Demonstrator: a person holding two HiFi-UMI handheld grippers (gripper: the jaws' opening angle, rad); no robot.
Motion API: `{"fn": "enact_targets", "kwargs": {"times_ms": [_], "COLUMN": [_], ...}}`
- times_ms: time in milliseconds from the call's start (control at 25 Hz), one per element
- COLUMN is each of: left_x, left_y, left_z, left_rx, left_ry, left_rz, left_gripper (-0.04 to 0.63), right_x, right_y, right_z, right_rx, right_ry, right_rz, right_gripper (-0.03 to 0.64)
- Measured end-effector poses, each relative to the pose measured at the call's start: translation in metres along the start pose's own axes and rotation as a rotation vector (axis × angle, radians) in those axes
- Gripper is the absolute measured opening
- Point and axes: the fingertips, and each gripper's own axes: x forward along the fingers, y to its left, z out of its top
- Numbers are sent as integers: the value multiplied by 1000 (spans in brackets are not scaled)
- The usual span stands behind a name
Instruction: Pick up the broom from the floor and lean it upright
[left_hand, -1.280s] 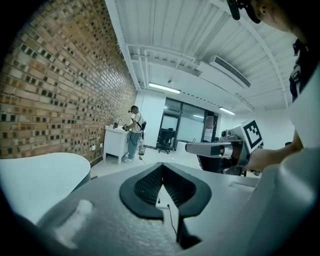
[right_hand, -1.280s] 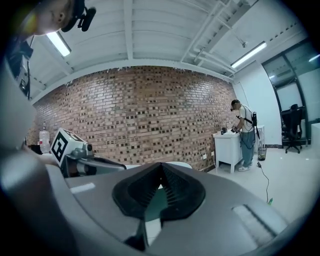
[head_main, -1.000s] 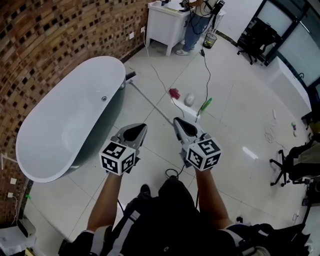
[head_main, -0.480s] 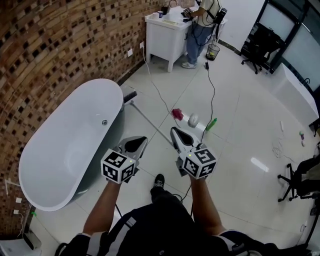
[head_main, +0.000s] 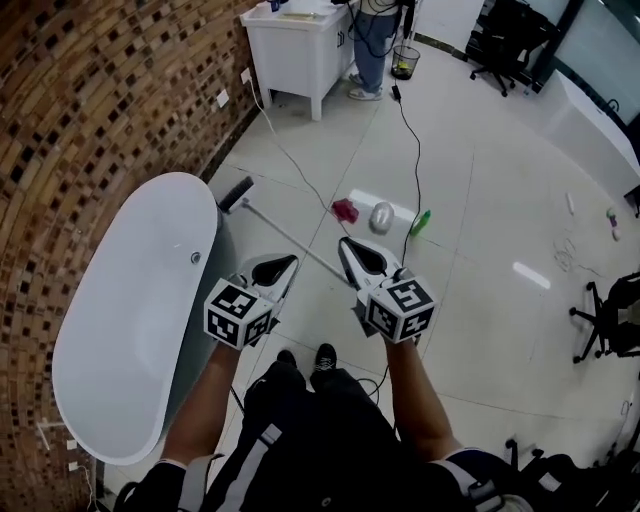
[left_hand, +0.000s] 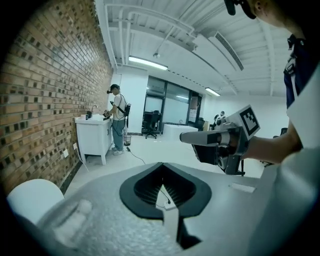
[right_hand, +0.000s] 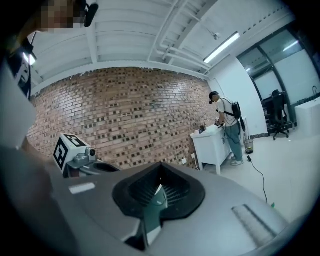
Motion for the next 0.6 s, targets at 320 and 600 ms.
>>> {"fn": "enact_targets", "kwargs": {"times_ms": [320,600], "left_x": [116,210], "left_y": [32,62], "left_z": [-26,-69], "left_rx": [37,93], "left_ry": [116,231], "left_rz": [-192,-370], "left_gripper": [2,2], "right_x": [1,27], "right_y": [-91,-156], "right_z": [-32,-50], "right_rx": [45,83], "right_ry": [68,127], "right_rz": [-219,-376], "right_gripper": [5,5]}}
